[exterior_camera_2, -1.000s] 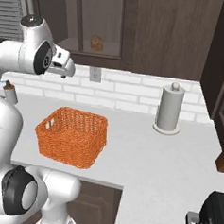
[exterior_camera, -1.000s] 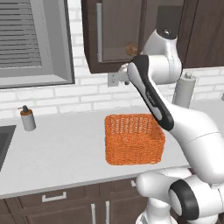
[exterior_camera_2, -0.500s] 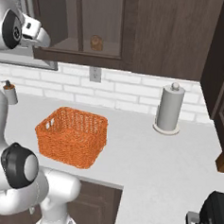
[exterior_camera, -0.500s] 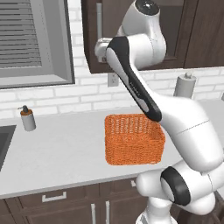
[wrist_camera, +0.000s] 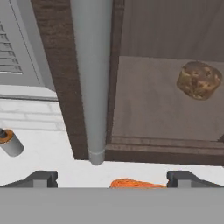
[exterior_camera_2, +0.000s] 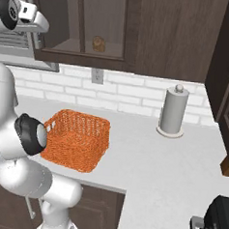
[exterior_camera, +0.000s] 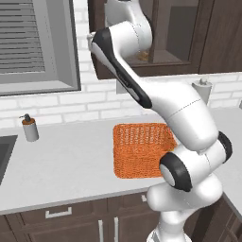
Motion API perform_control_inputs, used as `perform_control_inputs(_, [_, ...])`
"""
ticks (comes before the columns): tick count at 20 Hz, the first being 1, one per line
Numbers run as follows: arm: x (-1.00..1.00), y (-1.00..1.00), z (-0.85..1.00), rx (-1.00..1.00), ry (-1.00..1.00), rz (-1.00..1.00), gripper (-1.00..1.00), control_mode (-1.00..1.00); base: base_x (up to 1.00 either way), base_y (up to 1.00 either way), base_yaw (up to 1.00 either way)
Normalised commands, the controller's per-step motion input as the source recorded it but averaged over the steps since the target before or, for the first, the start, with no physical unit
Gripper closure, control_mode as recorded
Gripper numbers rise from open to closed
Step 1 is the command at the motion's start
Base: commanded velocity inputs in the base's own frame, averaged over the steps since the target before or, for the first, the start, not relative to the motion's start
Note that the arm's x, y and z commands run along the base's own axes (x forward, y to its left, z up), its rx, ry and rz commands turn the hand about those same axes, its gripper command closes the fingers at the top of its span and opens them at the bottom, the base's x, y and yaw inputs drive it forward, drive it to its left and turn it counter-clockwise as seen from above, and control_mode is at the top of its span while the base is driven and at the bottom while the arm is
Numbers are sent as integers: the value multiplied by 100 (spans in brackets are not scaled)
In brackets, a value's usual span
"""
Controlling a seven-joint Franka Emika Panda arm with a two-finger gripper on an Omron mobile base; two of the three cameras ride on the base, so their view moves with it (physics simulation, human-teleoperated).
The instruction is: Open the cabinet, pick up the bread from the cabinet and place it in the basket. Then move the basket to the dining counter.
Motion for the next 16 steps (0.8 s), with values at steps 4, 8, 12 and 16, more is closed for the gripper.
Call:
perform_control_inputs(4, [46, 38, 4, 2, -4, -1, -100, -100, 0, 0, 0])
perform_control_inputs(8, [44, 21, -1, 0, -12, -4, -100, -100, 0, 0, 0])
perform_control_inputs(12, [49, -3, -20, 0, -12, -3, -100, -100, 0, 0, 0])
perform_control_inputs(16, [24, -17, -18, 0, -24, 0, -100, -100, 0, 0, 0])
